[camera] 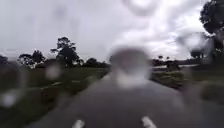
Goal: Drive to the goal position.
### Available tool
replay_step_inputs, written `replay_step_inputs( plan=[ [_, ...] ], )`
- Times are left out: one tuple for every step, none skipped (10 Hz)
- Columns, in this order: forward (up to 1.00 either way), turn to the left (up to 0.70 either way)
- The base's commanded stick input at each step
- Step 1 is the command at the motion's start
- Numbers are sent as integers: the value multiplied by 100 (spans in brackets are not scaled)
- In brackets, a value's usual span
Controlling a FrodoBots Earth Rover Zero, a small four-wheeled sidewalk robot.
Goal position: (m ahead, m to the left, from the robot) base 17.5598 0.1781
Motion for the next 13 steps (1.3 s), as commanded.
replay_step_inputs(
  plan=[
    [85,0],
    [85,0],
    [85,0],
    [85,0],
    [85,0],
    [85,0],
    [85,0],
    [85,0],
    [85,0],
    [85,0],
    [85,0],
    [85,0],
    [85,0]
  ],
)
